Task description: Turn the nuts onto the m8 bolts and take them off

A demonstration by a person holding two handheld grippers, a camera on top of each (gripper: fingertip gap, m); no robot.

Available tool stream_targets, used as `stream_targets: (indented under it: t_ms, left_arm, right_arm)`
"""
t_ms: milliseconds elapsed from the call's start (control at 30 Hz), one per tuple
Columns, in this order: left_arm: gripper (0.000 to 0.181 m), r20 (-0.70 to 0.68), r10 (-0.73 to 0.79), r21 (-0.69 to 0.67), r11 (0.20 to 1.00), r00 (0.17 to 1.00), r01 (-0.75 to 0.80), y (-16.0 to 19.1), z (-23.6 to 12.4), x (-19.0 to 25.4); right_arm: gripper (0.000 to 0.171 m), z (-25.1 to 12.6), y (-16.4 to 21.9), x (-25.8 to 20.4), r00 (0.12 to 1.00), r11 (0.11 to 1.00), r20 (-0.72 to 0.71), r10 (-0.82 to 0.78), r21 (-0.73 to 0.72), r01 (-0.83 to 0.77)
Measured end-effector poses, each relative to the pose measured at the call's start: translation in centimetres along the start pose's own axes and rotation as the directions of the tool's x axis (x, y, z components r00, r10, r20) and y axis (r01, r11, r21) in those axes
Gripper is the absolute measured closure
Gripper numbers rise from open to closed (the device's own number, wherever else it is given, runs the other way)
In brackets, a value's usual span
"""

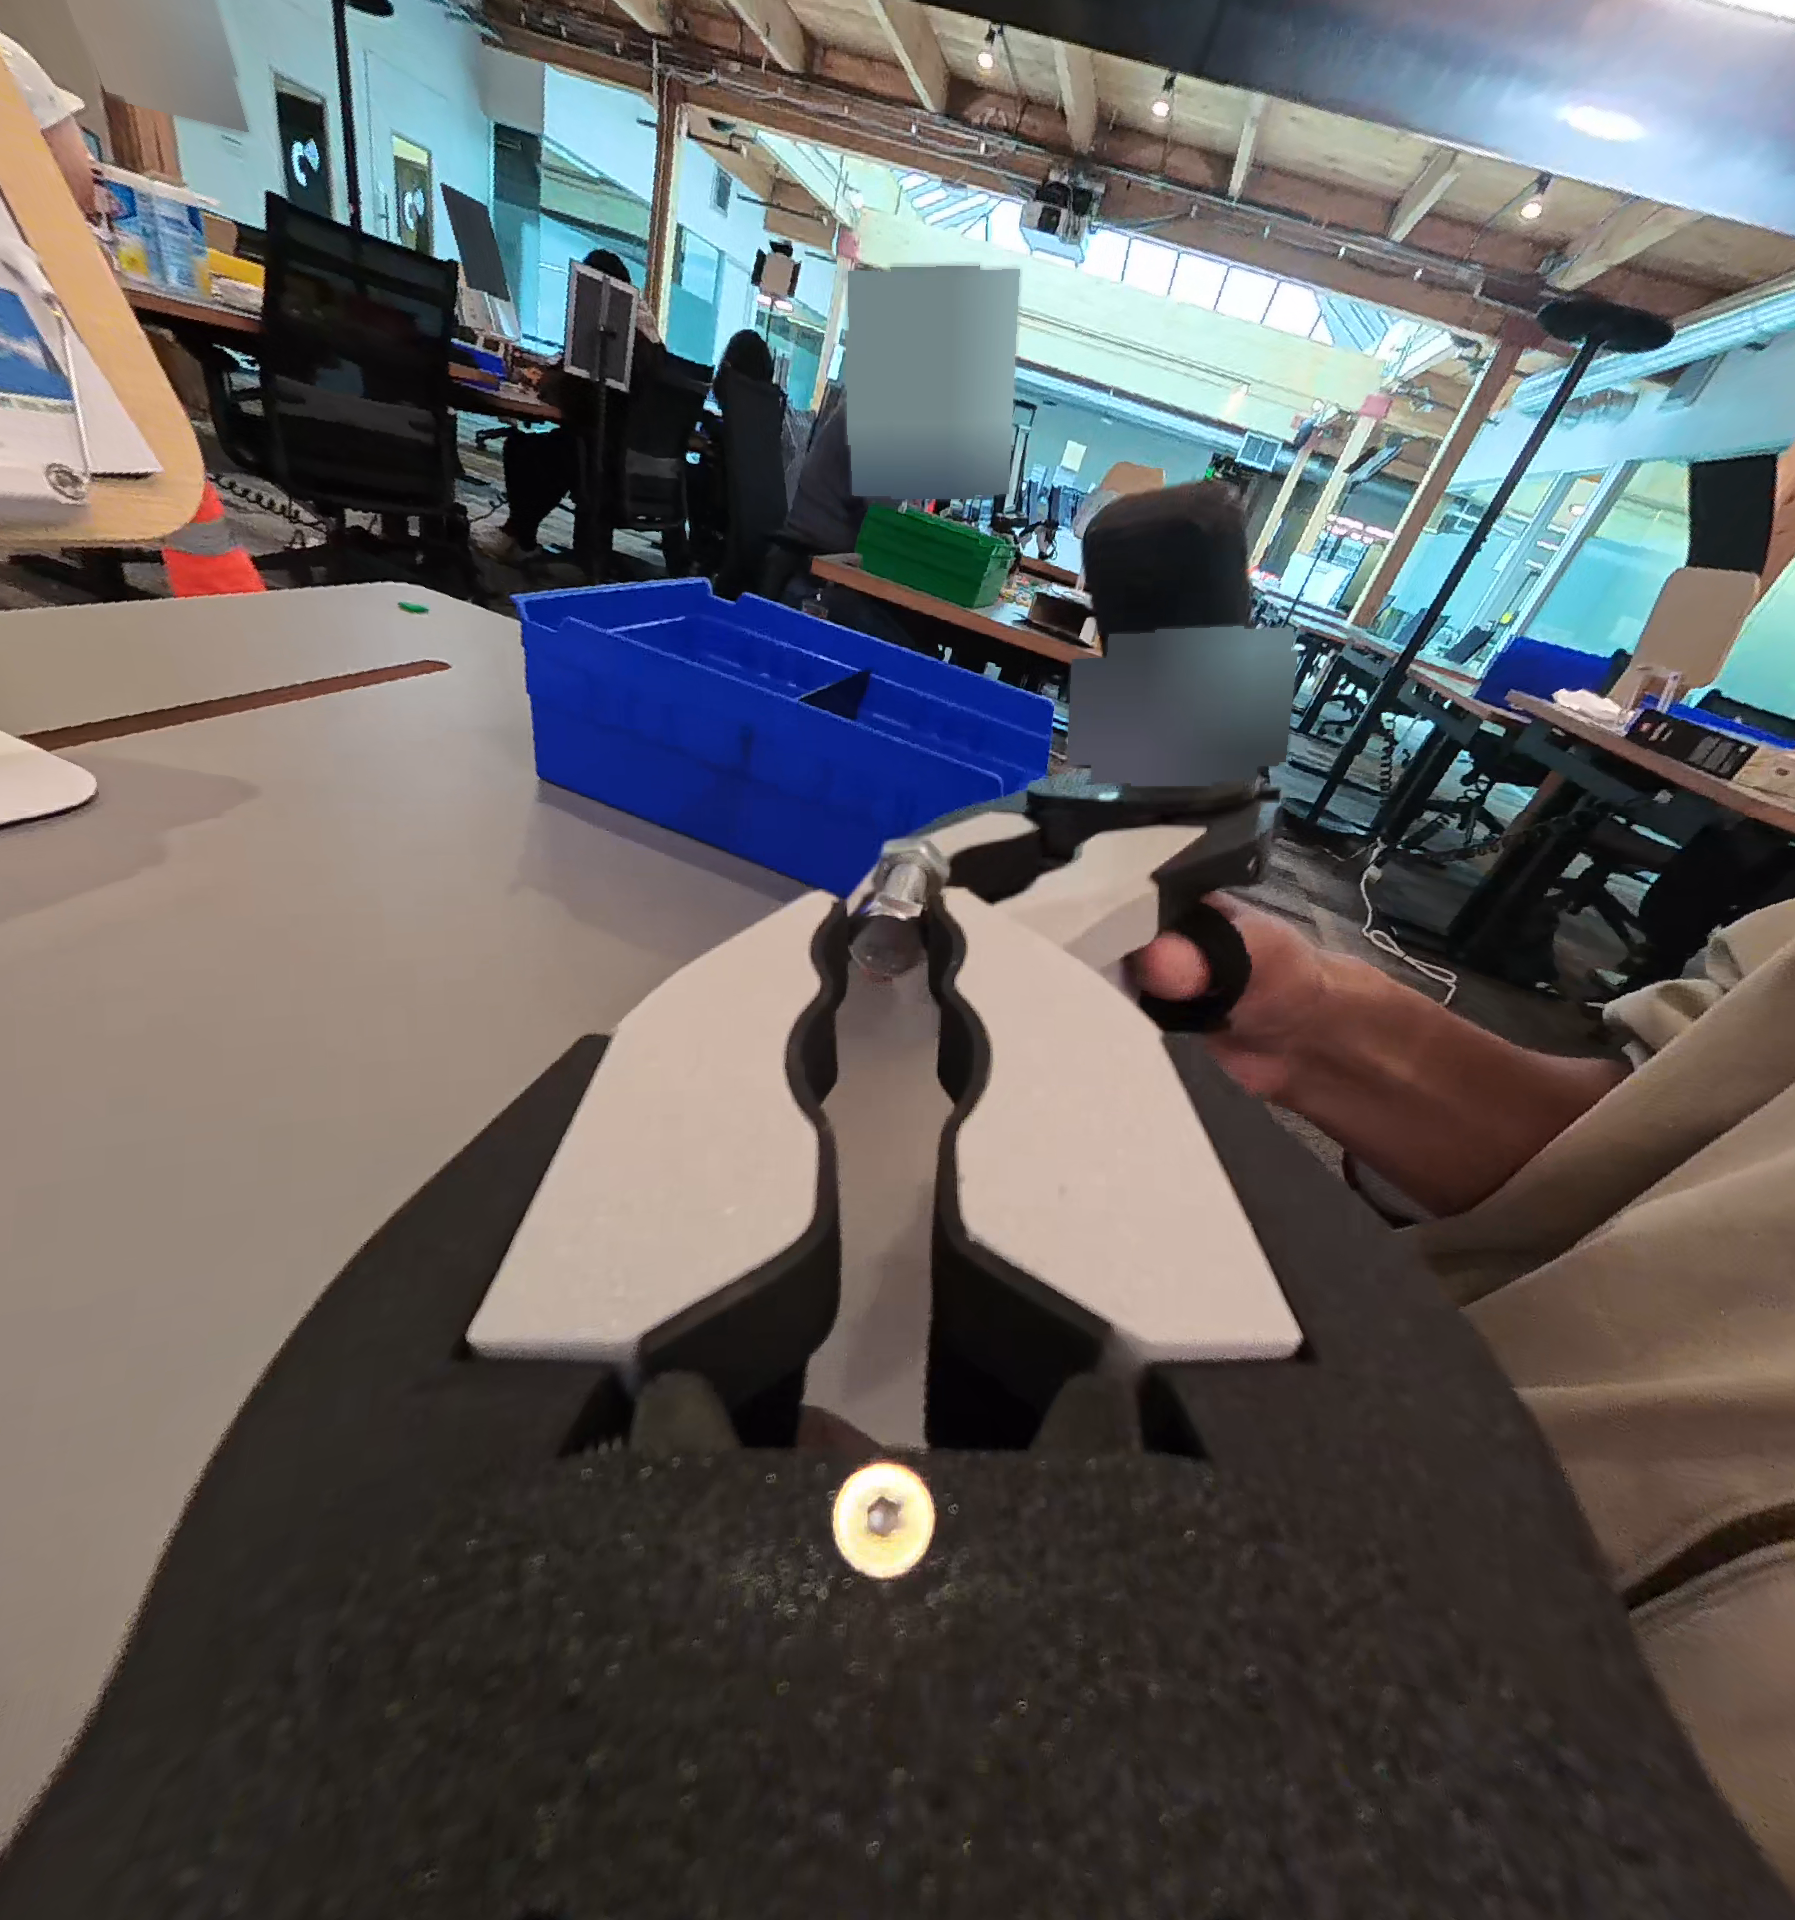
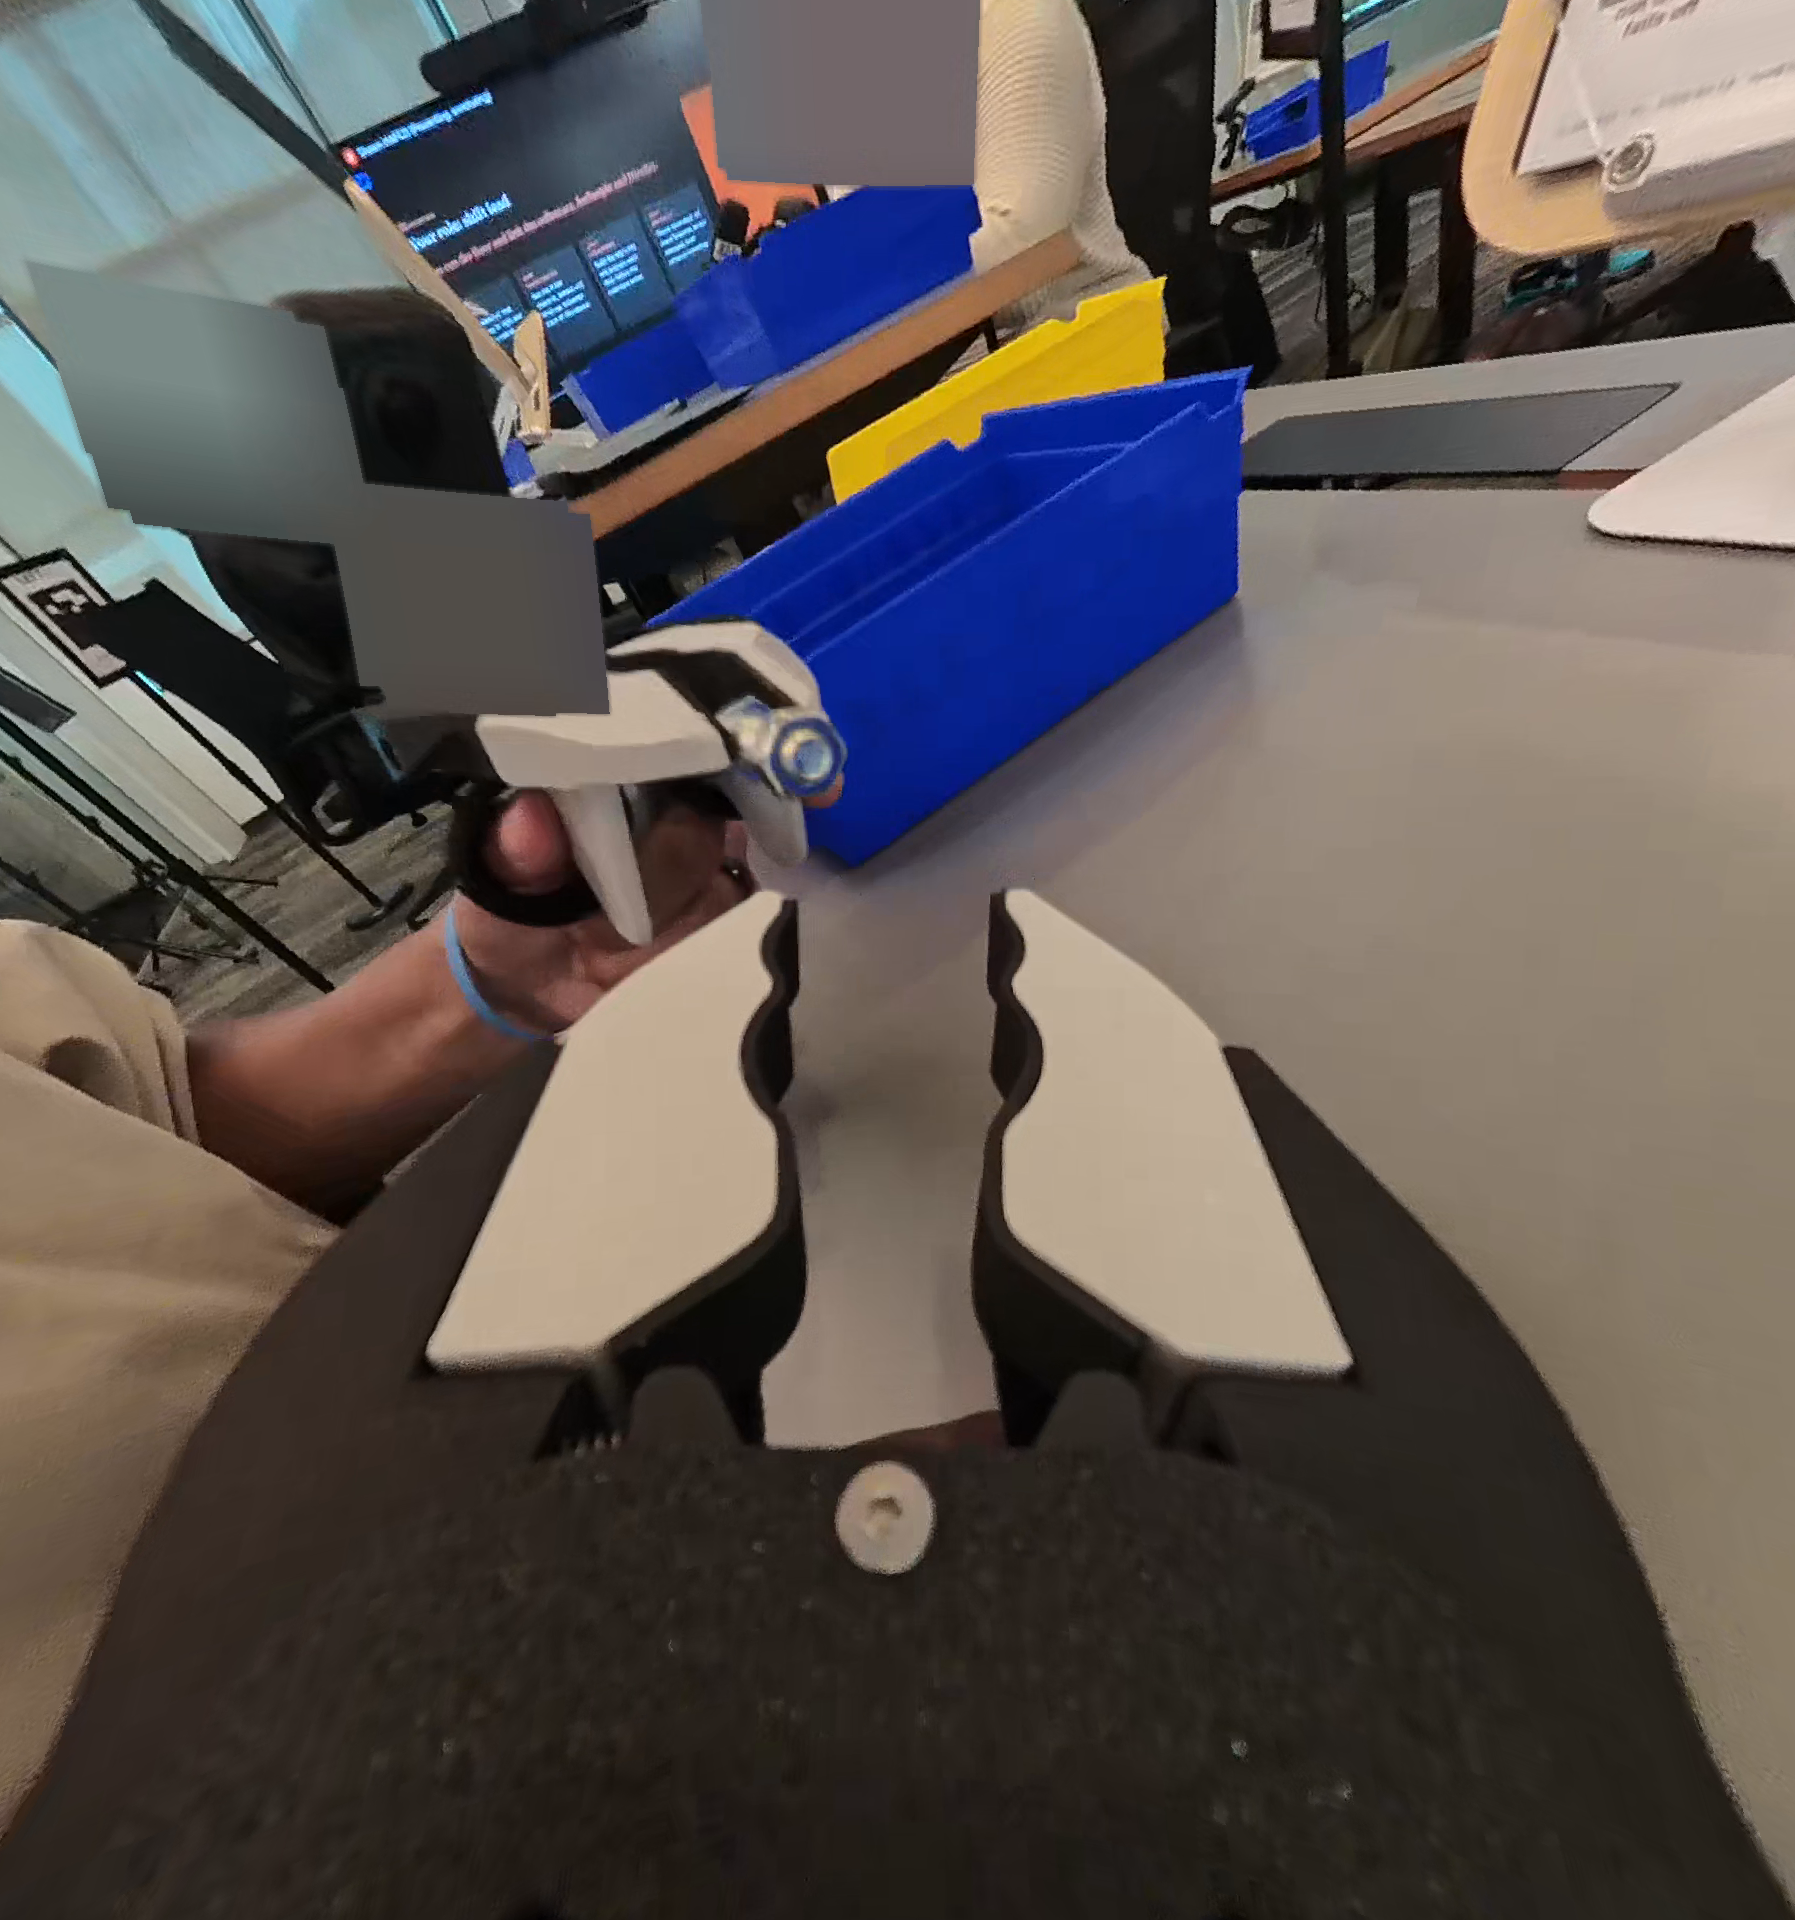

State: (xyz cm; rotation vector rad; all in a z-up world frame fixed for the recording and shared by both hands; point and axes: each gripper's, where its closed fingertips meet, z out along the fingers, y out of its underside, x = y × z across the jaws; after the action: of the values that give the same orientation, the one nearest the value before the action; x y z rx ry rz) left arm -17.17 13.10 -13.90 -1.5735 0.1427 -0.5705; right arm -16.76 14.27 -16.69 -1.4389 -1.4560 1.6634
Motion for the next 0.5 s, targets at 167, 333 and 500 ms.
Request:
stream_targets:
  t_ms: [167,333,500]
  left_arm:
    - [0.167,-0.014,-0.001,-0.014,1.0,1.0,0.0,0.5,0.1,0.3]
    - [0.167,-0.041,0.006,0.006,1.0,0.999,-0.006,-0.2,0.0,0.9]
    - [0.167,-0.032,0.025,0.002,1.0,0.999,-0.025,-0.4,-0.1,0.8]
  right_arm:
    - [0.137,-0.4,-2.9,-1.1,0.997,0.998,0.072,-0.009,0.067,0.004]
    - [0.14,0.4,-0.1,-0.5,0.998,0.999,0.053,-0.036,-0.038,0.038]
    - [0.138,-0.1,-0.3,-1.0,0.996,1.0,0.089,-0.014,-0.018,0.015]
